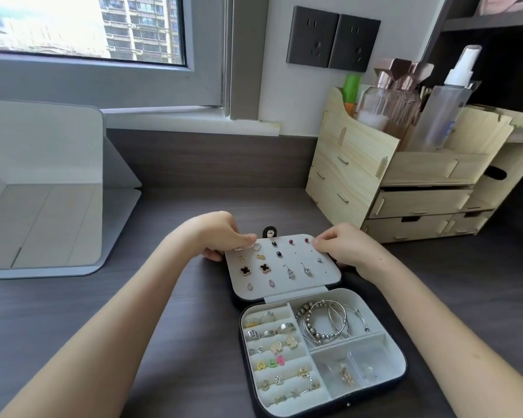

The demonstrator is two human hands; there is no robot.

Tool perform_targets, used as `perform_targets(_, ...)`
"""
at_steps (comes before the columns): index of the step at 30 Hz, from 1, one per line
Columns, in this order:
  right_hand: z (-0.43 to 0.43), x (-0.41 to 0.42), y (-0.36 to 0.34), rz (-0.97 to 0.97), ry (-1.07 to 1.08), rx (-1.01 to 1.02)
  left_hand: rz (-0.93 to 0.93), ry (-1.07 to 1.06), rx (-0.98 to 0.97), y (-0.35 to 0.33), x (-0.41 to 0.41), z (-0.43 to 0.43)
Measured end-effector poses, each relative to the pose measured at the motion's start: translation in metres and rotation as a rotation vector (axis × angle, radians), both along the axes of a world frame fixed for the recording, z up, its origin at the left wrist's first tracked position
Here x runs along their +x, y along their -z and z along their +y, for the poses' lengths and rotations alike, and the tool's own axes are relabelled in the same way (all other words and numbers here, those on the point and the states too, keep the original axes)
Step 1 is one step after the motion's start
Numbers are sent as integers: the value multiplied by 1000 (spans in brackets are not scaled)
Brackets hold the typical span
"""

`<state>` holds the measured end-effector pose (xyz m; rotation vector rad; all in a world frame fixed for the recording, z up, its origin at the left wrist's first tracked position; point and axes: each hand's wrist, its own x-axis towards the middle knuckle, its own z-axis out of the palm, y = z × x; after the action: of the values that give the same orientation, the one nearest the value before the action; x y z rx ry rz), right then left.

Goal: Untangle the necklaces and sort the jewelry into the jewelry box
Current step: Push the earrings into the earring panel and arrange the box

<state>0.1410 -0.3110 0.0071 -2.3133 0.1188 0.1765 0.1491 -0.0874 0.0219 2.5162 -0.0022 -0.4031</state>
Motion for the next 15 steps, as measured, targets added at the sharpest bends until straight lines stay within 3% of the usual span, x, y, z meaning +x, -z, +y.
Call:
perform_targets(4, 0, -1, -1, 31, 14, 180, 114, 46, -78, -3, -4, 7)
perform_targets(10, 3, -10, -12, 41, -10, 565, 200, -61, -552, -12, -14, 14)
perform_targets(15, 9, -18, -31, -229, -64, 466, 22, -95, -544, -41, -20, 6)
